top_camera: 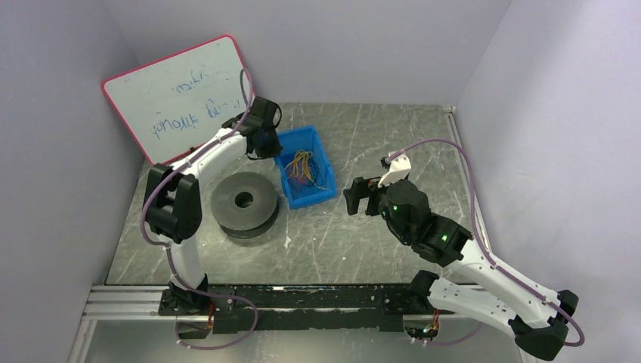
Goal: Wrap the cables
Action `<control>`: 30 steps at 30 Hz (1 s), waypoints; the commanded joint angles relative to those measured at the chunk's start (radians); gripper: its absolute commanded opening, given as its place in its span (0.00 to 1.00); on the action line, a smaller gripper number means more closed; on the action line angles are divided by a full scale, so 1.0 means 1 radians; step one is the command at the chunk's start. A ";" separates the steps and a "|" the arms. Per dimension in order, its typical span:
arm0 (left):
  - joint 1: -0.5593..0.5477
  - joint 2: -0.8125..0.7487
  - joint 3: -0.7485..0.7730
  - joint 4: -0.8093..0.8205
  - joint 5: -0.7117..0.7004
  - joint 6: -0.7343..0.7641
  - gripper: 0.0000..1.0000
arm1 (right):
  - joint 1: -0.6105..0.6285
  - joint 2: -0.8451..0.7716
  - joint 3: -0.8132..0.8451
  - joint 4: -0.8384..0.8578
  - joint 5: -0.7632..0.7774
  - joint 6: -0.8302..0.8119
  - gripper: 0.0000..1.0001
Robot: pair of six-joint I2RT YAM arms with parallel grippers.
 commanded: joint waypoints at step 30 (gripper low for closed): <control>-0.237 0.441 0.558 0.161 0.246 -0.049 0.07 | 0.002 -0.126 0.038 -0.124 0.087 0.112 1.00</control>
